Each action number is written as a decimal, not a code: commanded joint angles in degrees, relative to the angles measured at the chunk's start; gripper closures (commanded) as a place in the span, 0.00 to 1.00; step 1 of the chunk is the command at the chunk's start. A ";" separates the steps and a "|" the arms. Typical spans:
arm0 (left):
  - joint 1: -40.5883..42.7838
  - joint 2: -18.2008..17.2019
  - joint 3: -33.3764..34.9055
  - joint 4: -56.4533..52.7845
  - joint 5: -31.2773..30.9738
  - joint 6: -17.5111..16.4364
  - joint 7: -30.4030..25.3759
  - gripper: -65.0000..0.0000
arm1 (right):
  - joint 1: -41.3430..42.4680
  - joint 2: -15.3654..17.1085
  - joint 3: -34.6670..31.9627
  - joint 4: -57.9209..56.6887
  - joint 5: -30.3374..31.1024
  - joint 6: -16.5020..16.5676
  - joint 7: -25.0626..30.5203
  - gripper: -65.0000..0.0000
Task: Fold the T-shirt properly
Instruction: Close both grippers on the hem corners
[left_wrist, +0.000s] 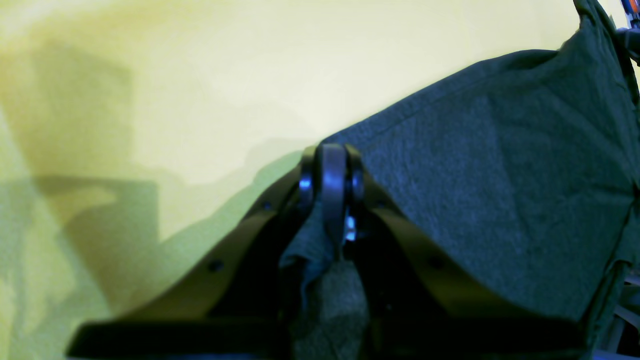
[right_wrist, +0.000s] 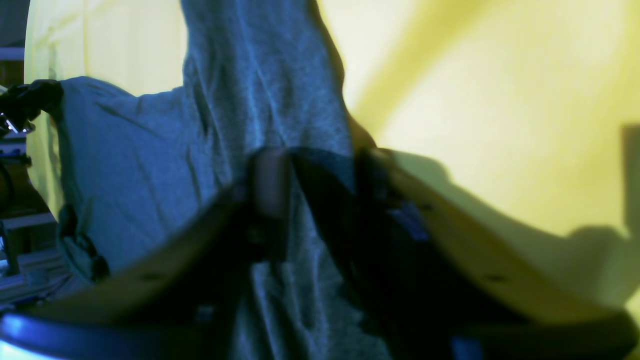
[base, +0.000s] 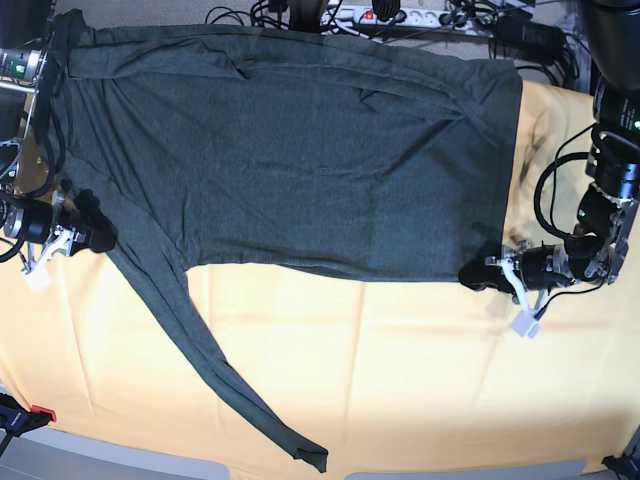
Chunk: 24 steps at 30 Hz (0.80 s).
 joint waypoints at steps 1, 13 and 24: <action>-1.90 -0.83 -0.46 0.46 -0.76 -0.47 -0.61 1.00 | 1.11 1.09 0.17 0.52 0.24 0.08 -0.17 0.83; -6.08 -0.83 -0.48 0.46 -0.70 -0.47 -0.61 1.00 | 4.63 2.19 0.17 0.59 -10.01 0.08 12.85 1.00; -8.44 -0.79 -0.48 0.46 8.52 -0.47 -9.11 1.00 | 9.51 2.16 0.17 0.59 -20.79 0.08 20.81 1.00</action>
